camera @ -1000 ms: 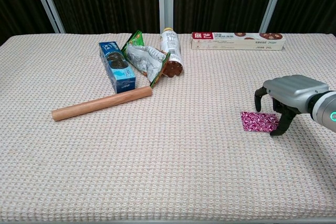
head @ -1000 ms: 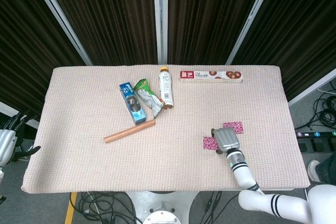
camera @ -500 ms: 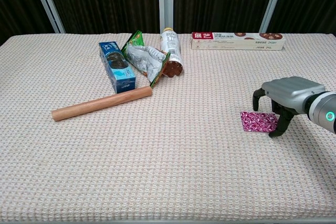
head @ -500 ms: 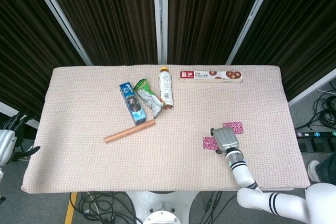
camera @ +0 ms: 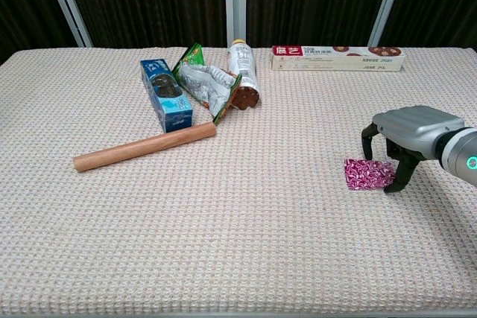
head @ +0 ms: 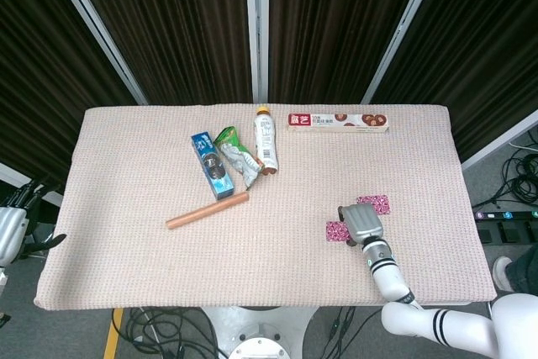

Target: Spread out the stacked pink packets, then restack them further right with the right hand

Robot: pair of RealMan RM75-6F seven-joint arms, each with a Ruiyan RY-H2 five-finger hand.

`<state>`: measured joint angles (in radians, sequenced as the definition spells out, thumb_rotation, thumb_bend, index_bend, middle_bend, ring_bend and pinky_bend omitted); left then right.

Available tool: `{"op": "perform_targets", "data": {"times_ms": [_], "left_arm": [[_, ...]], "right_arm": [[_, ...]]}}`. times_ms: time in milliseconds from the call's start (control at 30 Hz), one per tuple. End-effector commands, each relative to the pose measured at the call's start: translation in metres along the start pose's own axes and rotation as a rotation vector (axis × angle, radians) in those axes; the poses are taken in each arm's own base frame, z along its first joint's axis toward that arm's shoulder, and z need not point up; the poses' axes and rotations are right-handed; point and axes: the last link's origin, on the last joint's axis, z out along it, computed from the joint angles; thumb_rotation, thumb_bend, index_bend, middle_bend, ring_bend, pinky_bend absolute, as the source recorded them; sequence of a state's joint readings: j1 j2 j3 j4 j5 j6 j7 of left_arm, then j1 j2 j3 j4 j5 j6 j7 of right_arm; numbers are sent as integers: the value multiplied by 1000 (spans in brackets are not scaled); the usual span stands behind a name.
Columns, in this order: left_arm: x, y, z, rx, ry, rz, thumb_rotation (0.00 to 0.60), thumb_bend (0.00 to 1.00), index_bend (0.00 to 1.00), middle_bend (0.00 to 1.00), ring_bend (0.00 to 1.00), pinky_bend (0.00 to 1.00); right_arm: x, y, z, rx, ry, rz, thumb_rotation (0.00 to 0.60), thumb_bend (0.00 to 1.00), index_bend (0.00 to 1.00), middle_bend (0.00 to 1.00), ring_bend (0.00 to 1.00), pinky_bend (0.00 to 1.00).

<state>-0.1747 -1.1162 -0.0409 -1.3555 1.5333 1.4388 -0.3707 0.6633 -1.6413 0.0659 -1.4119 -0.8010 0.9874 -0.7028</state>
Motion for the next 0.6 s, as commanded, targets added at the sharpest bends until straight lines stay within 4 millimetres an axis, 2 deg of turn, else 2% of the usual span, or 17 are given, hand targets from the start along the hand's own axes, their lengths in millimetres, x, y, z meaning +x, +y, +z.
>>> {"op": "perform_targets", "data": {"times_ms": [33, 300, 600], "left_arm": [[0, 0, 0, 0, -1, 0, 600, 16, 244, 183, 169, 296], [0, 1, 1, -2, 1, -2, 600, 16, 245, 183, 169, 296], [-1, 1, 1, 0, -4, 1, 600, 16, 245, 183, 169, 295]], "right_arm": [[2, 0, 0, 2, 6, 5, 600, 0, 496, 1000, 1000, 964], [26, 13, -1, -18, 65, 8, 600, 0, 494, 1000, 1000, 964], [35, 57, 5, -56, 58, -107, 600, 0, 469, 1000, 1000, 964]]}}
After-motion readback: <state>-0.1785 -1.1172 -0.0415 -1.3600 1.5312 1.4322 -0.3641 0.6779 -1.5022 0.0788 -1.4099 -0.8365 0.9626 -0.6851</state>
